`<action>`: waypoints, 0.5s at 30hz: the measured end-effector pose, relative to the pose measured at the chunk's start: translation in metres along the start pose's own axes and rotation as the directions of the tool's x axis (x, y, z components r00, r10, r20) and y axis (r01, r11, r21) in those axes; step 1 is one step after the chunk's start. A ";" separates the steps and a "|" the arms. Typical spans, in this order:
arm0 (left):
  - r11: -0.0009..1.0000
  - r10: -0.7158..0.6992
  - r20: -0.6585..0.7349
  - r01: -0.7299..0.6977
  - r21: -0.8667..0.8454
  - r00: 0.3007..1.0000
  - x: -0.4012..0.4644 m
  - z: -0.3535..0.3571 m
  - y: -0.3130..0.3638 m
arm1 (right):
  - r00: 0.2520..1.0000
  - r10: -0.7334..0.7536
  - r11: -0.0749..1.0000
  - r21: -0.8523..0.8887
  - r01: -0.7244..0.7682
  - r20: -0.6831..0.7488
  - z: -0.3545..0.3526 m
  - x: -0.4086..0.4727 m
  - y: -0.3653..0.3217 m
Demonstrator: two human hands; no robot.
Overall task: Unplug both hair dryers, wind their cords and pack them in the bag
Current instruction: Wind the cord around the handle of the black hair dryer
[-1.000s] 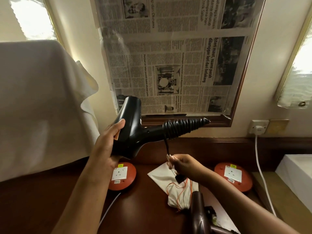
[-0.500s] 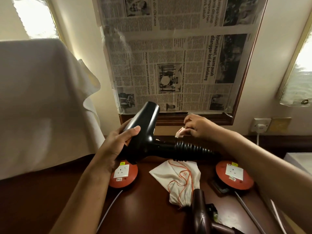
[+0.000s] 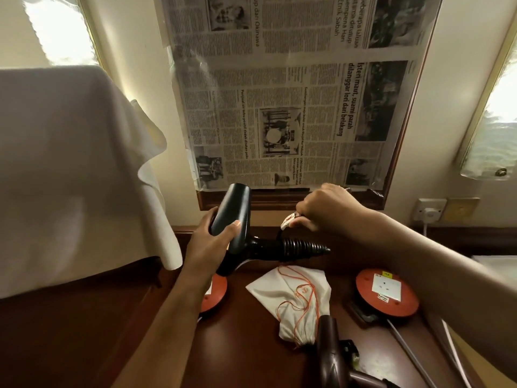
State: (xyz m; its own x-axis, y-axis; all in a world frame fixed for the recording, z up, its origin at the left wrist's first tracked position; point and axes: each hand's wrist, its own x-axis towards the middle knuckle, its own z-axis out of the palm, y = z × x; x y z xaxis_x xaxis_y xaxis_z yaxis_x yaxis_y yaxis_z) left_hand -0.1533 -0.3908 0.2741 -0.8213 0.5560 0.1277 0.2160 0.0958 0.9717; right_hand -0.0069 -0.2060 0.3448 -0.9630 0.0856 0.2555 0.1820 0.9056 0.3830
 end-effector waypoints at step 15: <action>0.995 0.038 -0.334 -0.067 -0.075 0.942 0.000 0.021 -0.008 | 0.943 0.255 0.606 0.724 -0.329 0.215 0.040 -0.021 -0.078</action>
State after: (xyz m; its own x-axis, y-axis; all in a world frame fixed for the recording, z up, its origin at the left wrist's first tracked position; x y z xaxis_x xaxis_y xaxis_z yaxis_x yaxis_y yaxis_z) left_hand -0.1436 -0.3745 0.2626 -0.9415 0.2519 0.2239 0.2304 -0.0039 0.9731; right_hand -0.0090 -0.2612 0.2741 -0.9041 0.4012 0.1473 0.2836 0.8211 -0.4954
